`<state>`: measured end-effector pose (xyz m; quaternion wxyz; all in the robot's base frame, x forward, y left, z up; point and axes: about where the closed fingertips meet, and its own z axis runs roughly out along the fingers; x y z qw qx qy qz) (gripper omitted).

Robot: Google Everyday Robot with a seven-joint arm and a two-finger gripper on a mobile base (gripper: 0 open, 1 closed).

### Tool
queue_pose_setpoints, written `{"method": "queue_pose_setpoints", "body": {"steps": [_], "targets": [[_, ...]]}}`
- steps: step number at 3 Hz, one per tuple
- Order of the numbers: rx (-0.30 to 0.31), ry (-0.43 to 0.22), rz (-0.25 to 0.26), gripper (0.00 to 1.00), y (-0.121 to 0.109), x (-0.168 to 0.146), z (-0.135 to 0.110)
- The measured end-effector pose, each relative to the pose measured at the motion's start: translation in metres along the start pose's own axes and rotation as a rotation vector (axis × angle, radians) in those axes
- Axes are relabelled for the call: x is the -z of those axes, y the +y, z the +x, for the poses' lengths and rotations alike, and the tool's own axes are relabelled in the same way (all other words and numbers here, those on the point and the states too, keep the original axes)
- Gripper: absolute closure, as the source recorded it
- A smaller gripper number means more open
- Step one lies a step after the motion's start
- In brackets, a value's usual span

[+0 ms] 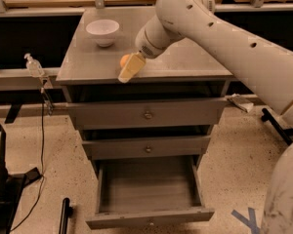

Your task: Place orange into bottom drawer

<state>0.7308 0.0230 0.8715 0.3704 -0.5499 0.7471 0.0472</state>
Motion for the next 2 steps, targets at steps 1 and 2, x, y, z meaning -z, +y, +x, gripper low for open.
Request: {"method": "queue_pose_setpoints", "body": {"steps": [1,2], "targets": [[0.012,-0.121,-0.082,0.00,0.002,-0.032,-0.027],[0.010,-0.107,-0.124,0.00,0.007,-0.053,-0.028]]}}
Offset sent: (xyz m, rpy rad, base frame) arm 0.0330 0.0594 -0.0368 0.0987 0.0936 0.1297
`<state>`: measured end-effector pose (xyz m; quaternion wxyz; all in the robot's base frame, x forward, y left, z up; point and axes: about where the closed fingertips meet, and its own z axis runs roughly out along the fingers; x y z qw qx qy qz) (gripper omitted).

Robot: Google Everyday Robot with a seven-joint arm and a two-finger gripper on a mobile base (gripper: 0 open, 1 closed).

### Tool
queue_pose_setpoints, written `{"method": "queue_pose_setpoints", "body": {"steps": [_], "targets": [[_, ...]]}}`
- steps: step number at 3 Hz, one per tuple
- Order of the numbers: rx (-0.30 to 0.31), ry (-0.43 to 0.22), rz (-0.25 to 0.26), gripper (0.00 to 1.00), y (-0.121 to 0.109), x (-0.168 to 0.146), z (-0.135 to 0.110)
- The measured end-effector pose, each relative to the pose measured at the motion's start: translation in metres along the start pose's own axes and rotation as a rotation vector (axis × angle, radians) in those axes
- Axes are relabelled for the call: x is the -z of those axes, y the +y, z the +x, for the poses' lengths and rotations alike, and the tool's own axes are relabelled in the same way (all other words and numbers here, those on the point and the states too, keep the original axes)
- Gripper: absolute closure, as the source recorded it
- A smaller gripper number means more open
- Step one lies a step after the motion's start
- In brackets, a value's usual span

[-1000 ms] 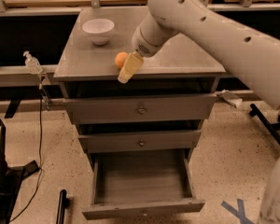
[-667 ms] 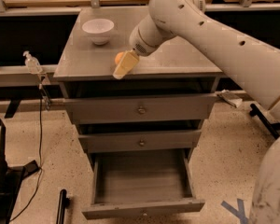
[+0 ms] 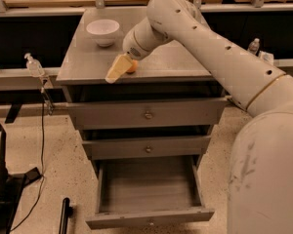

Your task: Place orange into bottom drawer

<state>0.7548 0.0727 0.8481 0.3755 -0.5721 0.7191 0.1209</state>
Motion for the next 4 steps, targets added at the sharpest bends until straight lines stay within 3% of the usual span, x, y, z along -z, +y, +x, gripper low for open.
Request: {"method": "queue_pose_setpoints", "body": {"steps": [1,2,3,4], "targets": [[-0.029,0.007,-0.019,0.16,0.004,-0.010,0.007],[-0.071,-0.019,-0.025,0.47,0.012,-0.009,0.021],[-0.108,-0.143,-0.030,0.69,0.015,0.002,0.027],[-0.108,-0.315,-0.049,0.93,0.019,0.020,0.016]]}}
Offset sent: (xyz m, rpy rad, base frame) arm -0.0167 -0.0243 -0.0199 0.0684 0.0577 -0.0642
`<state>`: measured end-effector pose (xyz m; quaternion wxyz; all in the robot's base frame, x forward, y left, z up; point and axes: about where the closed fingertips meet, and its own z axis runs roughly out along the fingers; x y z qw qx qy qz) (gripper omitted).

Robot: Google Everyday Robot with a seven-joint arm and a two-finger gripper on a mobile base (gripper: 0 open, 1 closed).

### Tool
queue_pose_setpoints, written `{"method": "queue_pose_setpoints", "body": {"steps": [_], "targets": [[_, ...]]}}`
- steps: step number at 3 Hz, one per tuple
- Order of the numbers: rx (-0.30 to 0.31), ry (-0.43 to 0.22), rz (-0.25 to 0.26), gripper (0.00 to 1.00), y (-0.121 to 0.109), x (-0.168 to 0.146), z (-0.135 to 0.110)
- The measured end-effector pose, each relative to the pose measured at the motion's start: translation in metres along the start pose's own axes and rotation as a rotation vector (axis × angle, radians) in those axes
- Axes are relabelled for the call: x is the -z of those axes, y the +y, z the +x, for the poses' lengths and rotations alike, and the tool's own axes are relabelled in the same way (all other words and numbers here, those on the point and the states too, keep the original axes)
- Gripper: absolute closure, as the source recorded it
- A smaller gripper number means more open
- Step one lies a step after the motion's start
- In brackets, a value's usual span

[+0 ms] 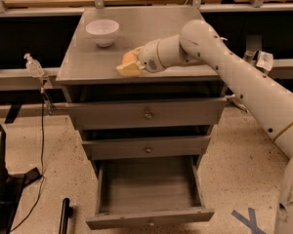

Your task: Place orange into bottom drawer

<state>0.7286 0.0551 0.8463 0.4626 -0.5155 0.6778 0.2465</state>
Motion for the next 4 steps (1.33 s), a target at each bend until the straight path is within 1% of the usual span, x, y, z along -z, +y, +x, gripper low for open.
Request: {"method": "queue_pose_setpoints", "body": {"steps": [1,2,3,4], "targets": [[0.125,-0.119,-0.058,1.00,0.026,0.017,-0.040],[0.183,-0.162,-0.053,1.00,0.049,0.036,-0.054],[0.175,-0.135,-0.102,1.00,0.074,0.020,-0.036],[0.176,-0.139,-0.096,1.00,0.070,0.021,-0.040]]}}
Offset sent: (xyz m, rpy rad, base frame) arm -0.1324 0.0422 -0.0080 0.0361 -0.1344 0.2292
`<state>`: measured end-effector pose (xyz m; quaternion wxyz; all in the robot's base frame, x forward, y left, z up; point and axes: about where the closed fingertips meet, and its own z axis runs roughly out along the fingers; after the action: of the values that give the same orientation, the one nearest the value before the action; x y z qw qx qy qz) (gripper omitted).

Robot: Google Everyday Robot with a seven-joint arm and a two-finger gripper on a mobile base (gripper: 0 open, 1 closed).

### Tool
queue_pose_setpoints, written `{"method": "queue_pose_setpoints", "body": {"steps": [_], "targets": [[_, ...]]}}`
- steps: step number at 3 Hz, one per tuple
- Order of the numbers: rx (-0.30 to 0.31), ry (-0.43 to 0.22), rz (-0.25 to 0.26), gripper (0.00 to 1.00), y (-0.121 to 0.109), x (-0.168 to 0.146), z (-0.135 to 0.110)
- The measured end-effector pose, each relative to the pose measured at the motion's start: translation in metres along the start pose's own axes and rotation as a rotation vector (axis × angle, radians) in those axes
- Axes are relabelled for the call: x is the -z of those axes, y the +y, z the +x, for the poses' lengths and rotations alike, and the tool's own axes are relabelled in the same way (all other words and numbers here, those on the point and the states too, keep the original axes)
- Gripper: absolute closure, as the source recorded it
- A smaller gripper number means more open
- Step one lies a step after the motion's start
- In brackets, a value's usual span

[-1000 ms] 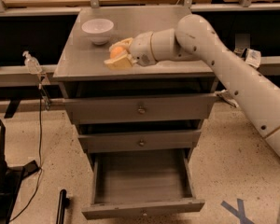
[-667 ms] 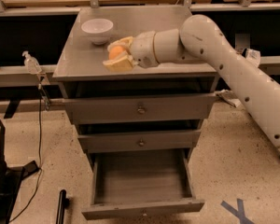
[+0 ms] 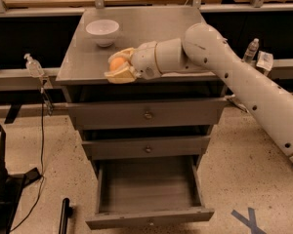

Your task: Place orange into bottom drawer

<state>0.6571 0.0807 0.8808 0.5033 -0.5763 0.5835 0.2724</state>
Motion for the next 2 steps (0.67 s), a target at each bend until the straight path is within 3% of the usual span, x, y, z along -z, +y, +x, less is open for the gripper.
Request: {"method": "queue_pose_setpoints", "body": {"steps": [1,2], "targets": [[-0.045,0.010,0.020,1.00,0.015,-0.002,0.031],[-0.167,0.040,0.123,1.00,0.041,0.028,0.100]]}}
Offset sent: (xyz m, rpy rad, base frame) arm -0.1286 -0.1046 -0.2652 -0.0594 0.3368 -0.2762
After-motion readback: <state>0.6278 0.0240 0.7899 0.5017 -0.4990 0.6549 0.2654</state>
